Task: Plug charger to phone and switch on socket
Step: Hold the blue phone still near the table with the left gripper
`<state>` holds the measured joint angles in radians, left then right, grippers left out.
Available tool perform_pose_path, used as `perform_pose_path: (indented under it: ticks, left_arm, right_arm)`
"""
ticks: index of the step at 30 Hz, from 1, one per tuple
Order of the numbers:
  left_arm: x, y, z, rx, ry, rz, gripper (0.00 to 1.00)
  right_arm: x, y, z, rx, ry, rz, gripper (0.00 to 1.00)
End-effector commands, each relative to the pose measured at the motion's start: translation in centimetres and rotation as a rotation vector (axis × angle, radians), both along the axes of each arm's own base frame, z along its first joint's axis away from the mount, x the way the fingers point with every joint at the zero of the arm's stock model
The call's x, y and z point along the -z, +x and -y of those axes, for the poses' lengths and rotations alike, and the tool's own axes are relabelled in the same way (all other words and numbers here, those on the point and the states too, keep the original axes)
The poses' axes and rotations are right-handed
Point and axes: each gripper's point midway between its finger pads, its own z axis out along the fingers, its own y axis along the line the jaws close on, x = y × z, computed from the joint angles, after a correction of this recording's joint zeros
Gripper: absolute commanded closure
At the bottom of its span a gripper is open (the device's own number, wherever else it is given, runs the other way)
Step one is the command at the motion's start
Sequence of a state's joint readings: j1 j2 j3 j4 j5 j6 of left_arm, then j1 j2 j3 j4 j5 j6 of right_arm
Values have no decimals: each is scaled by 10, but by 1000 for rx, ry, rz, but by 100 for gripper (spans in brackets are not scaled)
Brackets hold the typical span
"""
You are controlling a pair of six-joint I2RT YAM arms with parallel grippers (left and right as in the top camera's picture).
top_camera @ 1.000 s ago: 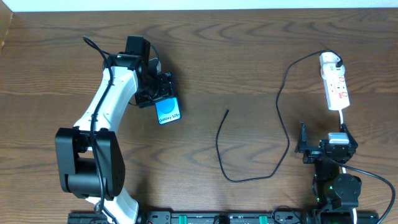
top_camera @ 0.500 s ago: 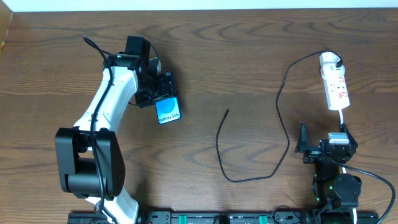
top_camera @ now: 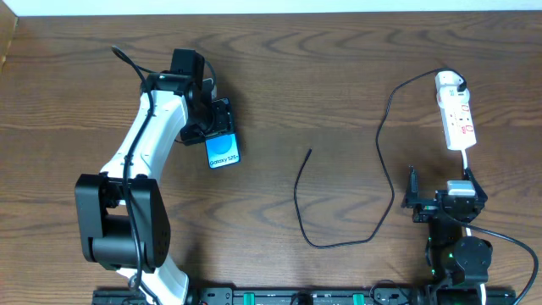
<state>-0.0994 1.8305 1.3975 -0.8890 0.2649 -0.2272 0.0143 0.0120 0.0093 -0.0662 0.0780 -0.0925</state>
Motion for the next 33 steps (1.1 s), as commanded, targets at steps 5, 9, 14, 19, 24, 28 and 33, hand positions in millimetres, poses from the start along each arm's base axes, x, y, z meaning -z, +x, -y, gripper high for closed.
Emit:
perform_pose_path:
  ticks: [5, 9, 14, 19, 24, 28, 33]
  left_arm:
    - [-14, 5, -3, 34, 18, 54, 93]
    - [-14, 5, -3, 34, 18, 54, 92]
    - [-14, 5, -3, 34, 18, 54, 93]
    - [-14, 5, -3, 34, 18, 54, 93]
    - [-14, 5, -3, 34, 18, 54, 93]
    - [-14, 5, -3, 34, 18, 54, 93]
    - [-14, 5, -3, 35, 18, 55, 93]
  right_arm:
    - [1, 0, 0, -1, -13, 0, 1]
    - [1, 0, 0, -1, -13, 0, 1]
    - [1, 0, 0, -1, -13, 0, 1]
    - [1, 0, 0, -1, -13, 0, 1]
    - [1, 0, 0, -1, -13, 0, 1]
    - [1, 0, 0, -1, -13, 0, 1]
    - [1, 0, 0, -1, -13, 0, 1]
